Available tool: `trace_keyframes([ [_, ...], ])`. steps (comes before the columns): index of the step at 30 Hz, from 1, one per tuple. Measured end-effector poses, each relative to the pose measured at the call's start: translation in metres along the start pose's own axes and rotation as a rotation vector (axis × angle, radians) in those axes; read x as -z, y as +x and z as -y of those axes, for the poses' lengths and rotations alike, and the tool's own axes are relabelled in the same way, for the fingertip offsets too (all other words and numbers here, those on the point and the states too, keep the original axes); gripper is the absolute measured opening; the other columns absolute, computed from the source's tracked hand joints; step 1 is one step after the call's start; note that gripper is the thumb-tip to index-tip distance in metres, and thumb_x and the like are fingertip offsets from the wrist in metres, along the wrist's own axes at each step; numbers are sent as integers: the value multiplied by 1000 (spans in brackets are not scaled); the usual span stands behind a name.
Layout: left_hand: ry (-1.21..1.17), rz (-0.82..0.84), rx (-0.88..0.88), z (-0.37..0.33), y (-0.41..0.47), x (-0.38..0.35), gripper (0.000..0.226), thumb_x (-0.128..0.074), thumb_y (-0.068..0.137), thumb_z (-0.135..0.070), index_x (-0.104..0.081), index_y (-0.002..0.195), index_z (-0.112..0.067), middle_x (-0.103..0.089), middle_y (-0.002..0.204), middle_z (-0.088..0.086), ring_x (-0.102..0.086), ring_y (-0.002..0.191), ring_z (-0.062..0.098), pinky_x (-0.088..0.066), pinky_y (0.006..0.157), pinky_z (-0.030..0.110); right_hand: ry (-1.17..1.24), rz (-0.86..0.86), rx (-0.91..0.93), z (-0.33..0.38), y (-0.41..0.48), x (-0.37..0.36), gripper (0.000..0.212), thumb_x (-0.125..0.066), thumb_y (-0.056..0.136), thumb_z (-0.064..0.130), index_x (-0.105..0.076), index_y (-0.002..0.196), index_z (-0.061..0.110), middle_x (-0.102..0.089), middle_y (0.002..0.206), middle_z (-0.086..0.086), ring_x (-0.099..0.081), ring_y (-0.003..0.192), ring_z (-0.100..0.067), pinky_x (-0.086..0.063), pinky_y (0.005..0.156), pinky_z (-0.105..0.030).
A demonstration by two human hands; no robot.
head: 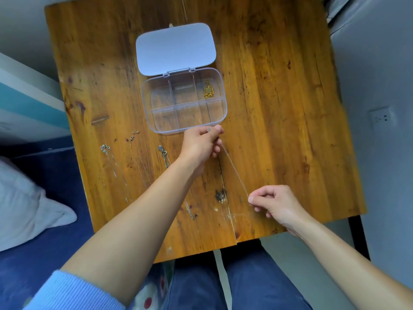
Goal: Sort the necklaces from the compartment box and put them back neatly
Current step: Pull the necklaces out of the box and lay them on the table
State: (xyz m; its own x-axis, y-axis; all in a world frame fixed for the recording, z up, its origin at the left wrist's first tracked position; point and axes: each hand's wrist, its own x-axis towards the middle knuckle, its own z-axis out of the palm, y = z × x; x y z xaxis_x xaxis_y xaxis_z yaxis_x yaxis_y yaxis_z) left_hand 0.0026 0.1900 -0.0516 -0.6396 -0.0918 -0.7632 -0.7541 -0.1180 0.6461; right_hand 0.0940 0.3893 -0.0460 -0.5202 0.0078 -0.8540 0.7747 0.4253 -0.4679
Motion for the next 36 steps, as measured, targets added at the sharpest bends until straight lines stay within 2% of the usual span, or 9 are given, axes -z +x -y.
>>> trace_keyframes([
  [3,104,-65,-49,4,-7,23,17,-63,92,-17,-70,93,-1,-56,61,3,-49,47,10,-41,43,17,-72,17,32,-3,-1,-3,5,-76,81,11,-76,76,12,-70,64,-5,-61,59,-9,-46,52,-17],
  [7,136,-132,6,2,-7,61,7,-68,86,-5,-70,89,0,-63,67,9,-57,49,11,-46,45,18,-198,40,103,-4,2,-22,8,-78,79,15,-75,72,18,-72,66,-6,-63,61,-13,-56,68,-33],
  [11,88,-235,24,2,-1,78,7,-66,82,8,-67,88,5,-67,77,15,-65,55,17,-59,58,23,-386,44,199,0,6,-54,9,-76,80,24,-72,71,22,-70,66,3,-65,67,-14,-58,69,-35],
  [16,345,-348,-170,18,4,74,8,-69,82,4,-71,86,-3,-68,71,11,-67,59,21,-62,67,34,-662,-5,242,6,6,-83,10,-67,84,31,-70,75,27,-68,73,12,-64,75,-12,-55,73,-33],
  [24,364,-369,-291,30,10,59,9,-75,75,-10,-75,79,-17,-73,74,5,-71,74,23,-58,78,41,-889,-53,300,4,1,-86,16,-61,89,42,-65,82,29,-70,80,10,-65,80,-15,-48,70,-27],
  [28,374,-380,-329,27,1,65,7,-76,78,-13,-75,85,-14,-72,77,1,-68,72,14,-59,76,35,-850,-45,296,21,2,-64,20,-66,84,50,-68,89,31,-69,79,15,-64,80,-11,-47,70,-27],
  [30,437,-412,-434,23,-8,72,5,-73,81,-13,-74,85,-13,-69,79,0,-63,69,8,-57,73,30,-780,-119,322,45,6,-46,17,-69,83,47,-70,88,31,-68,81,16,-64,80,-11,-47,69,-28],
  [33,603,-458,-715,15,-16,79,4,-71,82,-10,-73,85,-8,-67,84,4,-61,73,14,-53,67,25,-642,-294,465,97,23,-23,11,-72,82,39,-73,86,29,-72,83,10,-66,79,-18,-55,75,-39],
  [36,865,-451,-835,5,-9,80,14,-70,84,-15,-73,93,-6,-66,89,10,-59,87,22,-46,72,27,-611,-392,647,159,43,-19,10,-69,83,29,-75,90,24,-74,88,3,-68,86,-21,-55,79,-38],
])
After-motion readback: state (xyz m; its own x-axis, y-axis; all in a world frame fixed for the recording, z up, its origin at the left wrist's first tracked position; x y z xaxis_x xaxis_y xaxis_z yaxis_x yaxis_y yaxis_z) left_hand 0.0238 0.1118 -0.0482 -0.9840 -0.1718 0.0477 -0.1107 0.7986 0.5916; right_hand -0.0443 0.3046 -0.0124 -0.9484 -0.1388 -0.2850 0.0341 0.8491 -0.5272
